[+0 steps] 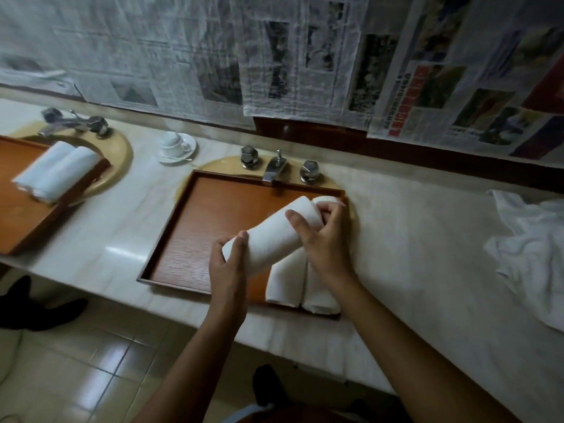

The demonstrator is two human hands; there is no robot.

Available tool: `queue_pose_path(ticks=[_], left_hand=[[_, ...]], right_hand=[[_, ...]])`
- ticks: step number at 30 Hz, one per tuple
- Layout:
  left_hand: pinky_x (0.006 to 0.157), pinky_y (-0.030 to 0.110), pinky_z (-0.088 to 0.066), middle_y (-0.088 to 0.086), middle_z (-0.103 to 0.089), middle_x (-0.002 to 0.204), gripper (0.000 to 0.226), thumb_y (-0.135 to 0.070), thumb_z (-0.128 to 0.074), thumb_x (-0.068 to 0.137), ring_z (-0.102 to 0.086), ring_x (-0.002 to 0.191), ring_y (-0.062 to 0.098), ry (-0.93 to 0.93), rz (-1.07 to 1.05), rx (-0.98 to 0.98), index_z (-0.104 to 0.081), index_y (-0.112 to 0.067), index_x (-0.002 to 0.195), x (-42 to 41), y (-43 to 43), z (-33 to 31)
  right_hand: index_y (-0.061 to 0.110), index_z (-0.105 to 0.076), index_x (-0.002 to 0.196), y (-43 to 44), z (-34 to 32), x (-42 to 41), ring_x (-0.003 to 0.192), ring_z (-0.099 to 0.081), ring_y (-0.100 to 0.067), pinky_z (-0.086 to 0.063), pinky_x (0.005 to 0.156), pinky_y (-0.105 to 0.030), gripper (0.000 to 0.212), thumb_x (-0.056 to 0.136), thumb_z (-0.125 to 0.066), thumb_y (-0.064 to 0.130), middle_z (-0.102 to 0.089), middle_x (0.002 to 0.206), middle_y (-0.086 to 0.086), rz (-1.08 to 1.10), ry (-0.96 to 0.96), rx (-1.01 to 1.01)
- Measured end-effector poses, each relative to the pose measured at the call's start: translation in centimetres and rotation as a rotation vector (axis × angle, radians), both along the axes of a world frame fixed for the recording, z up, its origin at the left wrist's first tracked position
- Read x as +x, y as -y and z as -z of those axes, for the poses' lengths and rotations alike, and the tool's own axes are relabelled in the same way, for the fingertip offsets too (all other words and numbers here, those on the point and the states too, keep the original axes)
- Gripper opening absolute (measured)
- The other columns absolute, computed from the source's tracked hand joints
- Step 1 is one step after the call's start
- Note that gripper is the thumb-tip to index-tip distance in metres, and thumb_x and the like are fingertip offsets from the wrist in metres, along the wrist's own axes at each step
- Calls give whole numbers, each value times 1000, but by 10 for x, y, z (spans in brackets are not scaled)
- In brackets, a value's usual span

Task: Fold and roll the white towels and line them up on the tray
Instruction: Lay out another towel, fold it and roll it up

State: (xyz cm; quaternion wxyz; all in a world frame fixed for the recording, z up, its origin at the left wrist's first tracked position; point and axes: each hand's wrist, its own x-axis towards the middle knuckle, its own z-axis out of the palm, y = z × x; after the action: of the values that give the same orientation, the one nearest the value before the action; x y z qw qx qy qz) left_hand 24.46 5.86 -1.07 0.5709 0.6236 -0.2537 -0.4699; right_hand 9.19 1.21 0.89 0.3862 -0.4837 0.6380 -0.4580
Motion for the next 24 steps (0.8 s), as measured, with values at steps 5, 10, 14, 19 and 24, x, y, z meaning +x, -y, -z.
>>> queue_pose_path(ticks=[5,10,14,19,24], left_hand=[[83,43,-57,8,-60,117,43,-52,-68,93,-63,106,28,-38,30,31,-54,-25,124,38,11,3],[88,47,-59,7,-59,120,56,-60,-70,79,-63,109,28,-44,60,43,-53,-30,123,58,19,5],[78,45,-58,11,-62,119,45,-60,-75,78,-65,110,33,-61,52,40,-59,-33,111,75,25,15],[76,53,-60,11,-66,114,44,-61,-74,80,-68,99,27,-50,84,101,-61,-30,108,76,27,26],[75,47,-58,17,-72,111,66,-61,-84,68,-73,98,38,-107,208,195,-60,-16,109,76,17,49]], right_hand=[[20,-60,123,14,4,42,101,-63,0,-49,74,-4,38,96,-67,46,-66,118,9,-7,-92,-104],[19,-65,116,33,5,57,97,-63,-5,-48,71,-16,31,99,-64,44,-68,108,6,-44,-114,-41],[19,-63,111,48,4,52,98,-62,-10,-52,78,-27,33,98,-62,49,-65,104,6,-162,-91,95],[25,-58,113,90,6,55,104,-60,-15,-56,95,-47,43,89,-63,61,-61,112,5,-254,-131,316],[21,-63,104,123,14,74,95,-61,-14,-56,85,-38,31,87,-70,46,-63,103,5,-345,-241,358]])
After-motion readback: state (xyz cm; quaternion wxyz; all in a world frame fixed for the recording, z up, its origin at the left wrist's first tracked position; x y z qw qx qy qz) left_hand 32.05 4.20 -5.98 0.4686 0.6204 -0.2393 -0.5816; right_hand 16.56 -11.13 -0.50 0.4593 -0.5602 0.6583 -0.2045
